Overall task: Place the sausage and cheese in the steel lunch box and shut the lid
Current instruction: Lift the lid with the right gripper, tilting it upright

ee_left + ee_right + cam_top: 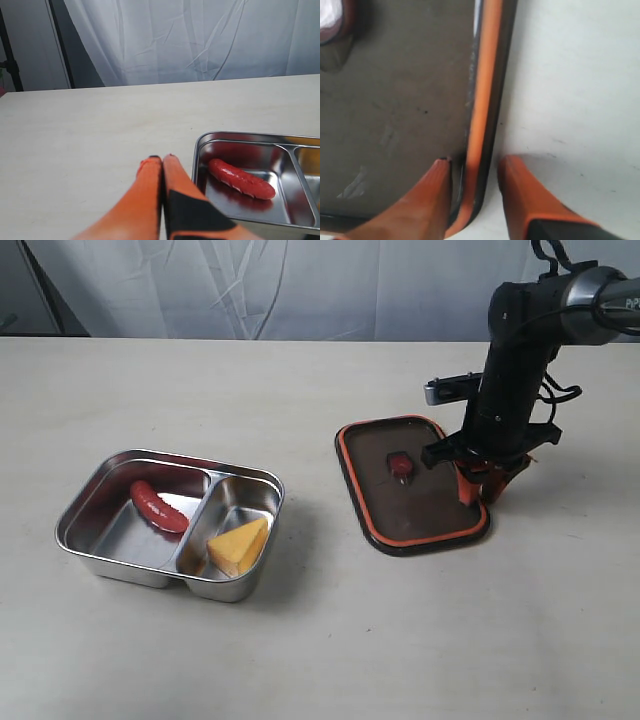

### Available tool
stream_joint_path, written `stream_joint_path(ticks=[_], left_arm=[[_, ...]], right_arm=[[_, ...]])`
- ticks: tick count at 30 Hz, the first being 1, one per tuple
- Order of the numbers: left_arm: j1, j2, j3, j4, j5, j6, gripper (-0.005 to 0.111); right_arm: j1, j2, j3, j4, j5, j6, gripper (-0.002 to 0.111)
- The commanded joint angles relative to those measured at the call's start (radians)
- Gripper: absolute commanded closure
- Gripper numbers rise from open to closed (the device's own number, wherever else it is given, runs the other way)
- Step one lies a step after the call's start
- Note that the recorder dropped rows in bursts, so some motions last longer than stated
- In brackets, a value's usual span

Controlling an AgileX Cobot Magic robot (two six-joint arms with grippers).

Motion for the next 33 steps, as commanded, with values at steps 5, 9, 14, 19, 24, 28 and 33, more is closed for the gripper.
stream_joint_path(ticks=[5,9,14,19,24,28,33], left_arm=[[0.001,-0.006,0.005,-0.007,0.001,-0.002,0.107],[0.001,-0.006,0.005,-0.007,0.001,-0.002,0.107],[0.001,-0.006,0.005,-0.007,0.001,-0.002,0.107],[0.001,-0.006,0.005,-0.007,0.001,-0.002,0.107],[0.001,-0.006,0.005,-0.007,0.001,-0.002,0.107],[0.001,-0.006,0.005,-0.007,0.001,-0.002,0.107],[0.001,-0.006,0.005,0.048,-0.004,0.018,0.107]], right_arm=[[-0.002,0.013,0.003,-0.003,-0.016,0.012,0.076],[-0.002,0.013,0.003,-0.007,-0.020,0.012,0.098],[-0.002,0.013,0.003,-0.007,-0.026,0.012,0.109],[-0.002,0.002,0.003,0.001,-0.032,0.012,0.109],[-0.002,-0.064,0.003,0.074,-0.086,0.012,0.109],[-0.002,-0.124,0.003,0.082,-0.120,0.012,0.109],[-0.004,-0.195,0.003,0.079,-0.117,0.005,0.109]])
